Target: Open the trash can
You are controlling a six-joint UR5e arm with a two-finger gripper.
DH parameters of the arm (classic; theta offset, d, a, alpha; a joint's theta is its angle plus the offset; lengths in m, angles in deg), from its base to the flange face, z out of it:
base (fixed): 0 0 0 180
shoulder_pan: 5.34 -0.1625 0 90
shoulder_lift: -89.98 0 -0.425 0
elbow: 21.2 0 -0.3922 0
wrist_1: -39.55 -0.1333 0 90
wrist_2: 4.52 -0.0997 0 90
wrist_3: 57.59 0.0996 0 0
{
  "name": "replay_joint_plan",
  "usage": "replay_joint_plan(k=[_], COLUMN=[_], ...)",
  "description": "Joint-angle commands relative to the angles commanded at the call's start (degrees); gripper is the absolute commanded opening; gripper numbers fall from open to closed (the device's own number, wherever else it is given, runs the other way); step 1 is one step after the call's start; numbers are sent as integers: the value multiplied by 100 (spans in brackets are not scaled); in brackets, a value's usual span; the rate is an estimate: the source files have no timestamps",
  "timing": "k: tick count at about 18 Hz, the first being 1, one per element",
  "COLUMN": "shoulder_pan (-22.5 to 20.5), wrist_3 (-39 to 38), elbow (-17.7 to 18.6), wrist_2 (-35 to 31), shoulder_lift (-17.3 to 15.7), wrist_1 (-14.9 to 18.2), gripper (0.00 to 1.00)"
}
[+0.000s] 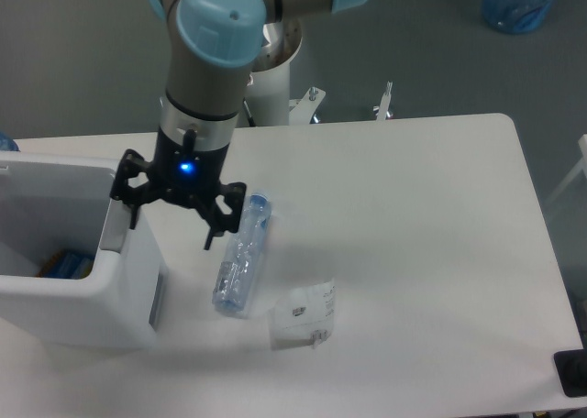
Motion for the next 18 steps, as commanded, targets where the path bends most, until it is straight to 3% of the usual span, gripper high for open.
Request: replay_joint_plan(k=[4, 8, 11, 15, 18], shoulder_pan=[-597, -1405, -1968, -2163, -2154], wrist_3=[519, 1731, 2067, 3470, 3869], elbow=[395, 501, 458, 457, 501], wrist_2=[-1004, -1049, -1058, -1067, -1067], shoulder_lift=[18, 96, 491, 808, 809], wrist_1=[-17, -79, -184, -395, -422], gripper=[100, 100, 100, 100, 100])
